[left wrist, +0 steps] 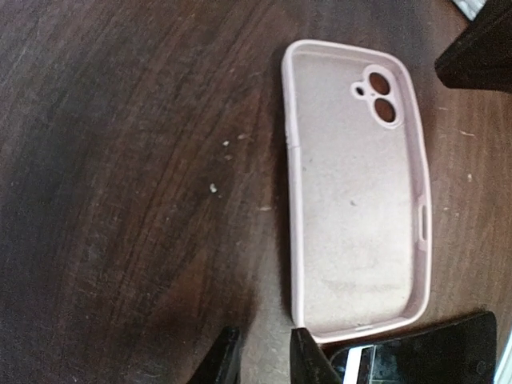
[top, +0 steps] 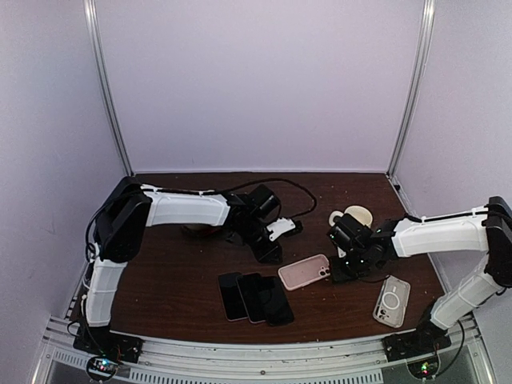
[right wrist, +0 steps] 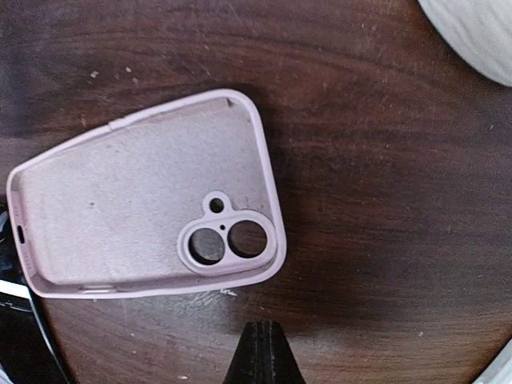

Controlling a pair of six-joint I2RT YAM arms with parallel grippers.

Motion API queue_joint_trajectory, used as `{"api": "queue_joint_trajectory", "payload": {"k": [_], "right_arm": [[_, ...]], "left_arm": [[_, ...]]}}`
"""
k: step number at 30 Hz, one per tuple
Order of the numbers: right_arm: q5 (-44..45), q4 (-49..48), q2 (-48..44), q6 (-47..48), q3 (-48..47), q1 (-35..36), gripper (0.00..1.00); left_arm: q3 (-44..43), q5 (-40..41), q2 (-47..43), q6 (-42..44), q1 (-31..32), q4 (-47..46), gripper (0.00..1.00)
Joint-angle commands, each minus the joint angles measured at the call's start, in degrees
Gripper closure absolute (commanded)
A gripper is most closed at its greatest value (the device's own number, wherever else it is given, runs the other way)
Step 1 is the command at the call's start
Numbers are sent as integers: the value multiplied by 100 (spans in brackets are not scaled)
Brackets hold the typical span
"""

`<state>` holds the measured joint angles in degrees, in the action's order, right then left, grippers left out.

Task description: Put the phone into the phone case

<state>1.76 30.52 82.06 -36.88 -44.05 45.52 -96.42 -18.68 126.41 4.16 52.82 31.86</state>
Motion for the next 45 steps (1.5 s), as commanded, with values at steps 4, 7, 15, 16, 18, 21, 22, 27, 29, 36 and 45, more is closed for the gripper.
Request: {"api": "queue_joint_trajectory", "payload": {"k": [4,7,15,16,18,21,22,27,29,36,45], "right_arm": [[-345,-430,613,-301,35,-141,100],[-382,-613,846,-257,-29,-347,100],[-321,-732,2030,576,-1338,-752,100],[-336,-720,2132,630,-1528,-812,100],[-425,-713,2293,693,-1854,-909,100],[-588,-759,2408,783,-2148,-1029,100],[-645,-766,2425,819,-2224,-1073,100],[-660,-371,2289,1107,-2555,-1229,98],[-435,-105,2072,1320,-2610,-1217,95],[535,879,1143,1530,-2482,-860,76],[515,1857,1198,1054,-2905,955,21]], "left_arm": [[-331,128,493,-131,-92,347,78],[-160,-174,463,-100,-84,328,78],[259,-585,351,287,19,-87,77],[264,-655,349,290,36,-130,77],[272,-789,347,318,74,-209,77],[260,-1100,308,333,114,-413,75],[275,-1260,269,306,116,-545,74],[507,-1334,-111,-70,87,-1331,74],[860,-1412,-491,-321,14,-1828,75],[1778,-360,-2369,-1073,-708,-1591,65],[2934,3048,-3905,-951,-1115,-881,3]]}}
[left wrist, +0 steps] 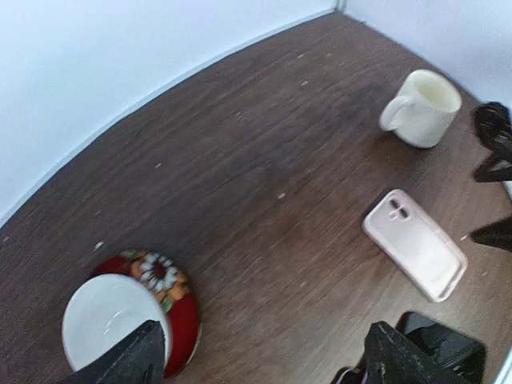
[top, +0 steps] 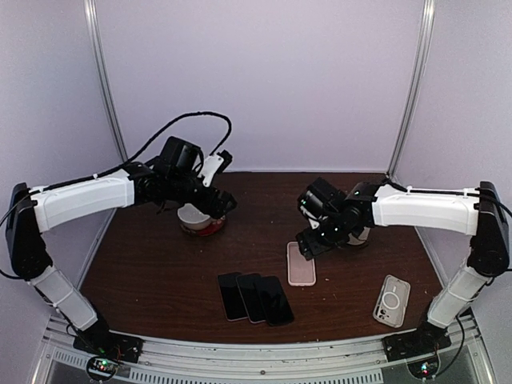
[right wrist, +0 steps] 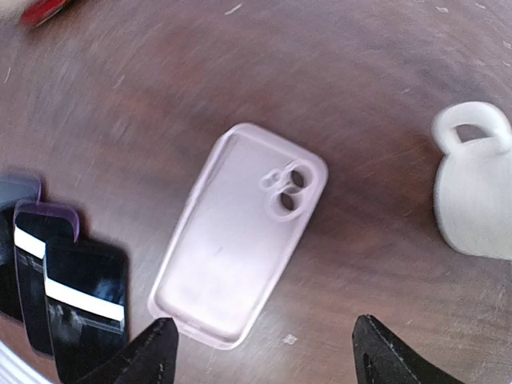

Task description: Put the phone into the phone case

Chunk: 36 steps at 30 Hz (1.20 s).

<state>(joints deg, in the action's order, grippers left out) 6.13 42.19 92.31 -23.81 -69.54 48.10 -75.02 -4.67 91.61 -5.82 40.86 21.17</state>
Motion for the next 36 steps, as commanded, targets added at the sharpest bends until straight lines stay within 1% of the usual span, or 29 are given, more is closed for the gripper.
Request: {"api": "queue_joint_trajectory", "payload": {"k": [1,5,7,11,15,19,22,28,32,34,36], "right_arm": [[13,768,261,-366,-464,901,20],[-20,1267,803,-831,-1103,1617,21],[140,1500,1157,-1018,-1454,1956,22],[748,2162,1959,-1230,-2208,2578,25],[1113,2631,2698,-965,-2977,3171,28],[1404,2767,3175,-529,-3373,3656,30],[1478,2879,3294,-467,-3383,3792,34],[1746,2852,3166,-623,-2723,3979,36],[1939,2561,3199,-626,-2366,4005,37],[2048,2314,3267,-546,-2292,4002,40],[2242,2326,3378,-518,-2330,4002,44]], "left_arm": [[1004,1777,-618,87,73,16,3],[1455,1895,-1121,159,69,-242,2],[1432,1919,-1239,50,65,-98,3],[1258,1815,-1384,38,71,83,2],[1338,1803,-1565,53,71,5,3],[1348,1772,-1655,118,71,-6,2],[1405,1860,-1676,184,71,-64,3],[1385,1900,-1579,226,71,-41,2],[1369,1936,-1479,239,71,-1,2],[1364,1912,-1433,246,71,9,2],[1372,1921,-1388,257,71,8,2]]}}
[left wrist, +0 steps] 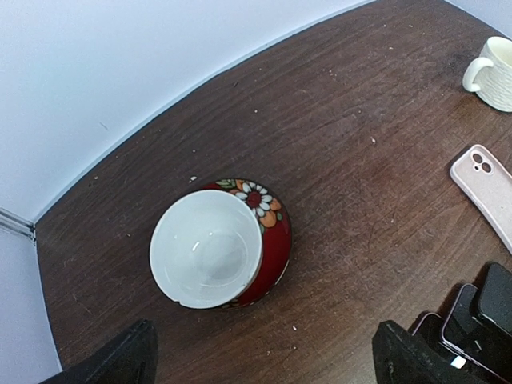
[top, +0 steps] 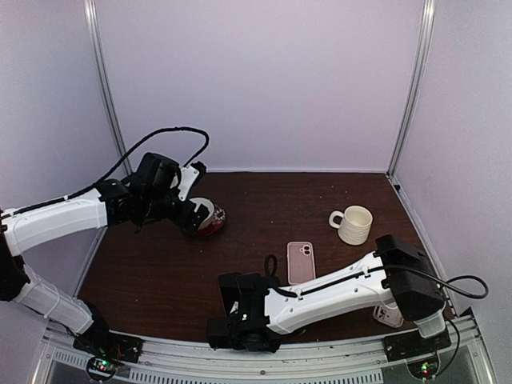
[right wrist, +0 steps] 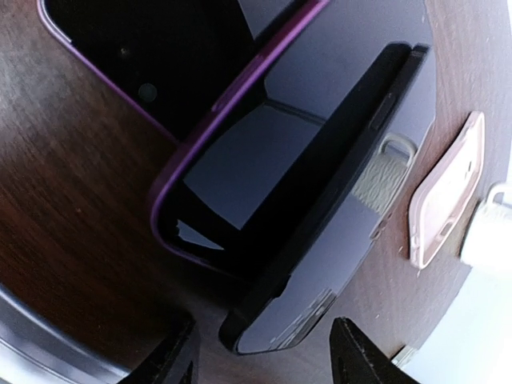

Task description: Put the phone into the phone case

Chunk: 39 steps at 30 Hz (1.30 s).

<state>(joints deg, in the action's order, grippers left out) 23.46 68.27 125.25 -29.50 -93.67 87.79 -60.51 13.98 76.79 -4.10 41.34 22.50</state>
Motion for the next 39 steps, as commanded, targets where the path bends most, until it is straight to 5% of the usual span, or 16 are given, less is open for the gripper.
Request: {"api": "queue_joint_trajectory", "payload": {"k": [1,18,25,39], "right_arm": [[635,-244,125,31,89,36,46],[1226,-432,99,647,440,-92,88],[1447,-530,-594,792,719,-283,100],[-1691,-3425,-3228,1757,3408,-1679,100]], "left_arm": [[-91,65,110,85,23,-117,2],[-180,-212,362,151,23,-24,2],[-81,-1139,302,347,23,-314,2],[588,-4565,230,2443,440,-941,11]]}}
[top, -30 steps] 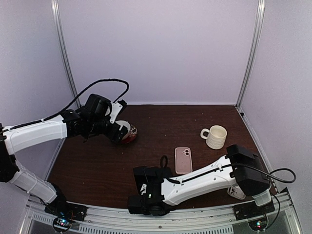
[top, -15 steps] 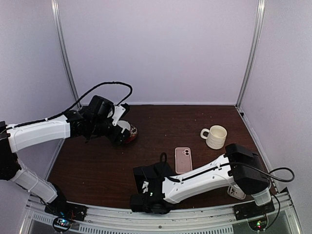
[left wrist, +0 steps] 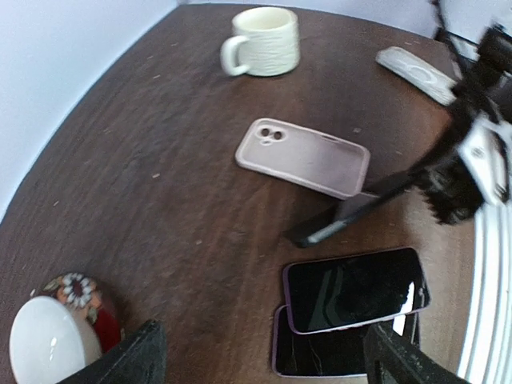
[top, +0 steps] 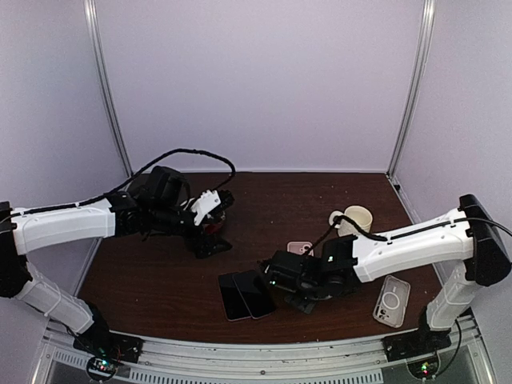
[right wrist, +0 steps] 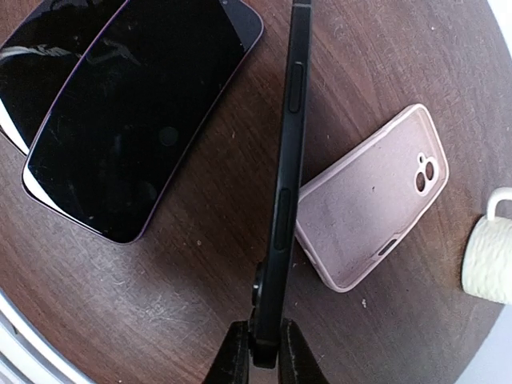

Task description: Put the phone into the phone case

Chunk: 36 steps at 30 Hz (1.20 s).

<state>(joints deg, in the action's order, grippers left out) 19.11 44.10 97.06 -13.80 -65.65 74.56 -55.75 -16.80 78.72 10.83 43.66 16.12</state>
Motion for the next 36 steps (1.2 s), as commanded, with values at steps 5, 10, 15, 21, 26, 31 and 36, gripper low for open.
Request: {"api": "queue_joint_trajectory", "payload": {"k": [5,10,15,21,26,31,36], "right_arm": [[-1850,-1563,-1047,229,1156,-753,100],[-2159,-1878,-1323,254,1578,-1105,100],[-2528,-2155,-1648,378,1828,-1170,100],[-2916,-1929,-1893,-40,1774,-1512,100],[-3615,-1639,-2087,-818,1561,-2026,100],[-3861,-1292,-2243,-1310,1191,-2405,100],[-4294,-1140,-2380,-1823,515,-2727,100]], "left_arm": [[-11,-1637,621,2147,783,-222,13],[-342,-1485,1395,2807,1000,-525,13],[-975,-1520,2089,3063,1014,-488,14],[-987,-1115,2075,3119,1108,-735,12],[17,-667,1188,2763,1116,-1879,10],[731,475,581,2794,1331,-2691,11],[1420,1912,394,3960,1766,-4613,9]]}}
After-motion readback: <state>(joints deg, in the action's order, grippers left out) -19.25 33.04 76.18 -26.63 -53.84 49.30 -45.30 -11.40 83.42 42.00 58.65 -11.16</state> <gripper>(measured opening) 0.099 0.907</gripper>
